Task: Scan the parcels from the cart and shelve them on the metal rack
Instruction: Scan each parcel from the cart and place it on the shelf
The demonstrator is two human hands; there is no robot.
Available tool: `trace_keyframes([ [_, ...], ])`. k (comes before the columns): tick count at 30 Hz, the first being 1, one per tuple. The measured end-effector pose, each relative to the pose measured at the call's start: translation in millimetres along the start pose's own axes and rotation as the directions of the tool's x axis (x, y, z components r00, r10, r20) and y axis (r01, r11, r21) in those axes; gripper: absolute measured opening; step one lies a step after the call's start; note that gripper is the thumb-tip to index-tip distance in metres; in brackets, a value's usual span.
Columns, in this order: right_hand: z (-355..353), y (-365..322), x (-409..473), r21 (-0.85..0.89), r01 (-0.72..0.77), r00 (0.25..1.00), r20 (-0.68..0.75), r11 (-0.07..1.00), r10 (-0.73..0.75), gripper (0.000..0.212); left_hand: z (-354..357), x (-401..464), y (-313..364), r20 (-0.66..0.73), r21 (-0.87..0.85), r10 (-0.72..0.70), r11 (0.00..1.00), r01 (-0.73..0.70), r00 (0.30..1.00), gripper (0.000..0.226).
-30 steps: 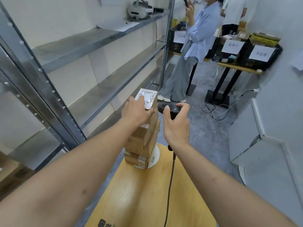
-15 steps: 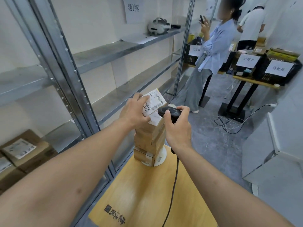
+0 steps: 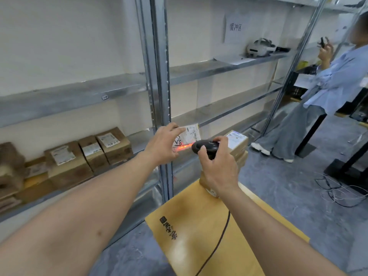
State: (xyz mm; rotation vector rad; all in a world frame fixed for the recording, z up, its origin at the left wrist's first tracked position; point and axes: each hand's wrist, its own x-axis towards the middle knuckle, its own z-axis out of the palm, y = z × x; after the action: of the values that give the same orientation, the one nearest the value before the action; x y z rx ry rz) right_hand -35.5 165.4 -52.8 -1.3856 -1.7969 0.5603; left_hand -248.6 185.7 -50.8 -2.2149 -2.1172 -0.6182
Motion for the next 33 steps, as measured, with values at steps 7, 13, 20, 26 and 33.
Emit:
trace_keyframes([
  [7,43,-47,-9,0.005,0.137,0.983,0.12,0.991,-0.137,0.031,-35,-47,-52,-0.025,0.029,-0.145,0.989,0.146,0.989,0.091],
  [13,101,-90,-14,0.089,0.147,0.968,0.194,0.985,-0.162,0.033,-53,-84,-110,0.004,-0.019,-0.309,0.951,0.309,0.951,0.096],
  [20,189,-159,-29,0.222,0.051,0.968,0.228,0.974,-0.103,0.031,-81,-122,-196,0.015,-0.022,-0.497,0.868,0.497,0.868,0.083],
  [26,261,-211,-43,0.271,-0.015,0.968,0.244,0.962,-0.054,0.033,-102,-157,-269,0.006,-0.025,-0.623,0.782,0.623,0.782,0.065],
  [33,326,-255,-50,0.282,-0.009,0.939,0.331,0.959,-0.089,0.032,-118,-181,-338,0.049,0.022,-0.714,0.7,0.714,0.698,0.07],
])
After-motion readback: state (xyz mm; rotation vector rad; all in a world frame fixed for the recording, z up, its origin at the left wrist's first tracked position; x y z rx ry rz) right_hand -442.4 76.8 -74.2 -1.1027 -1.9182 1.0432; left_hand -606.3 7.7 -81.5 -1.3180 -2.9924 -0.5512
